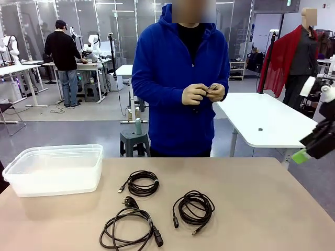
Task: Organize and store the cables.
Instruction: Place the Power Cable into the Organizing box.
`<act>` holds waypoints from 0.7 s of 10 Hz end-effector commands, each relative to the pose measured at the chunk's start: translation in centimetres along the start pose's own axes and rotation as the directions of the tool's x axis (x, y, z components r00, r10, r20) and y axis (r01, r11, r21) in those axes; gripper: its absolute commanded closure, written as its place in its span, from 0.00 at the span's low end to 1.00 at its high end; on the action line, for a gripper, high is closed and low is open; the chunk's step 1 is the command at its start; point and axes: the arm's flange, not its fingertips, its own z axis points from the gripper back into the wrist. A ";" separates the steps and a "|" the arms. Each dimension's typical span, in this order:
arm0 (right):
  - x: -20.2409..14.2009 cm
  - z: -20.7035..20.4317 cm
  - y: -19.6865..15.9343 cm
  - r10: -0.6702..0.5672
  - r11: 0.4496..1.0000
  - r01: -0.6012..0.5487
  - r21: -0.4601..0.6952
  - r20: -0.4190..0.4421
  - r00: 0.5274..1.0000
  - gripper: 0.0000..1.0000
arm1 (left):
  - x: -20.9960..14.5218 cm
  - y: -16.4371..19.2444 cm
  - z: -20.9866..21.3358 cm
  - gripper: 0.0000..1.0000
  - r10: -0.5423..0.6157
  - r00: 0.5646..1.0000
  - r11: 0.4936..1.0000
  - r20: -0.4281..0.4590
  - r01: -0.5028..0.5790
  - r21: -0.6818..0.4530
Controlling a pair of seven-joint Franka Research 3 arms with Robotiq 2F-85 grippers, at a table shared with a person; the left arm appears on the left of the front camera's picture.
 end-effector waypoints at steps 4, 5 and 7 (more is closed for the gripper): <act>-4.0 1.9 -0.5 -0.071 0.997 0.070 0.018 0.059 0.996 0.00 | 0.0 0.0 0.0 0.00 -0.001 1.000 1.000 0.000 0.001 0.000; -4.4 2.2 -0.3 -0.068 0.998 0.067 0.021 0.055 0.996 0.00 | 0.0 0.0 0.0 0.00 -0.001 1.000 1.000 0.000 0.001 0.000; -4.8 2.3 -0.2 -0.045 0.999 0.043 0.025 0.080 0.996 0.00 | 0.0 0.0 0.0 0.00 -0.001 1.000 1.000 0.000 0.001 0.000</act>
